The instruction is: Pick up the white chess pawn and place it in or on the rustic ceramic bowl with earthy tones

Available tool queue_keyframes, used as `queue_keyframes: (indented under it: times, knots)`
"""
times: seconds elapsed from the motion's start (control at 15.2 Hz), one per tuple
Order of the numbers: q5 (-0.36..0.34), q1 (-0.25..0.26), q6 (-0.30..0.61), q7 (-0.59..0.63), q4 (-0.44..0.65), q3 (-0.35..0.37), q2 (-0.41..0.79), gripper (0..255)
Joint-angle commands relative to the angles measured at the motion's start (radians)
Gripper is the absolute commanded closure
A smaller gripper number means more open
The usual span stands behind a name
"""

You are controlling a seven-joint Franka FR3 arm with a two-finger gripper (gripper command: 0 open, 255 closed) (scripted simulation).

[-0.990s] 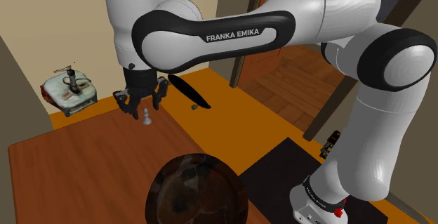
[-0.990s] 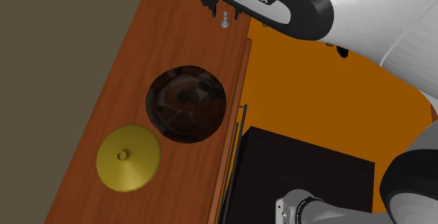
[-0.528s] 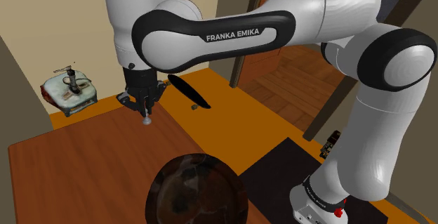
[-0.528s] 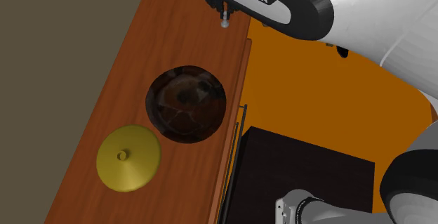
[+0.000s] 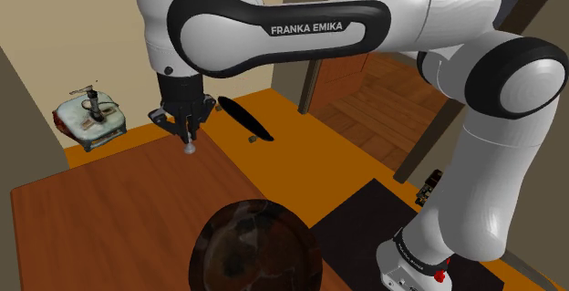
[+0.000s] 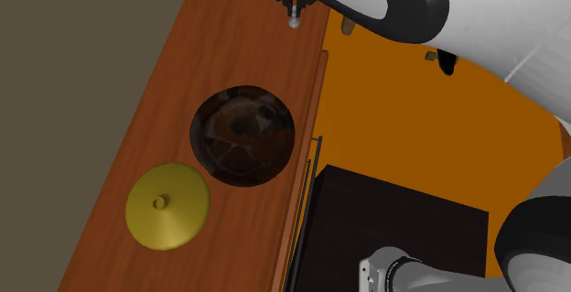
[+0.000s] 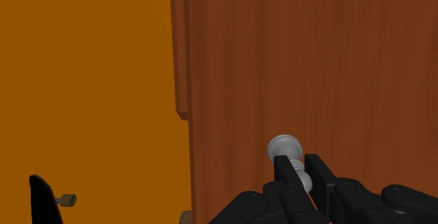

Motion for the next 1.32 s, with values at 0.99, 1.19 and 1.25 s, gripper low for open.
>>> queue_keyframes:
  times: [0.99,1.19,1.25]
  knots:
    - [-0.022,0.046,-0.255,-0.006,0.302,0.005,0.05,255]
    - [-0.034,0.063,-0.309,-0.006,0.377,0.005,0.073,255]
    - [-0.039,0.07,-0.328,-0.006,0.404,0.005,0.081,255]
